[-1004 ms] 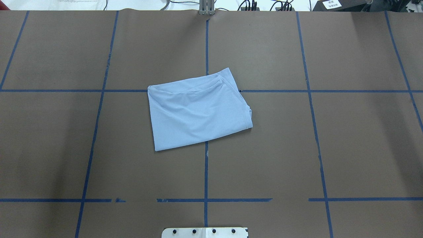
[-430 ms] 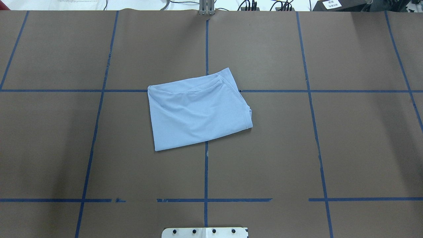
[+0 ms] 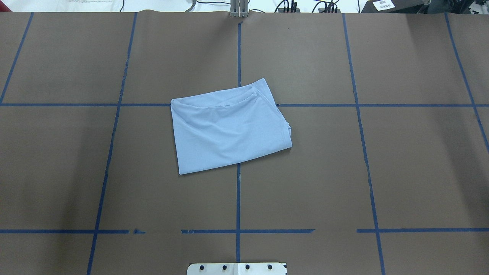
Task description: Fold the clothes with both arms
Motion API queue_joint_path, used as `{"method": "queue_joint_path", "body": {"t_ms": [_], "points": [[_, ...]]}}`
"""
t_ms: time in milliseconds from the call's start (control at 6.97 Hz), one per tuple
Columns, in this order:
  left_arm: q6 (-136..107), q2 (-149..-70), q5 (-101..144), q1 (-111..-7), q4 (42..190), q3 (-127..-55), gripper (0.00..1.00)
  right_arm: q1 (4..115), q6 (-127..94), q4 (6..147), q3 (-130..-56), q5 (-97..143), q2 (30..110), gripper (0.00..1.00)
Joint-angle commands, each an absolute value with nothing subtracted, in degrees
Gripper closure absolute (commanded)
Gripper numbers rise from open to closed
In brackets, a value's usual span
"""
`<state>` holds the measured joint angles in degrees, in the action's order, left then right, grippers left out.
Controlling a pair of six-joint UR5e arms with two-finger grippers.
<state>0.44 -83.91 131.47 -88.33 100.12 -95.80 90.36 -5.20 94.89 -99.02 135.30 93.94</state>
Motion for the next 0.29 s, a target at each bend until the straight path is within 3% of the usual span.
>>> {"method": "queue_joint_path", "body": {"t_ms": [0,143], "points": [[0.44,-83.93,131.48,-88.33,100.11,-95.8,0.0,90.35,-5.8,94.83,-99.05,135.44,93.96,0.0],[0.44,-83.94,131.48,-88.33,100.11,-95.89,0.0,90.35,-5.8,94.83,-99.05,135.44,93.96,0.0]]}}
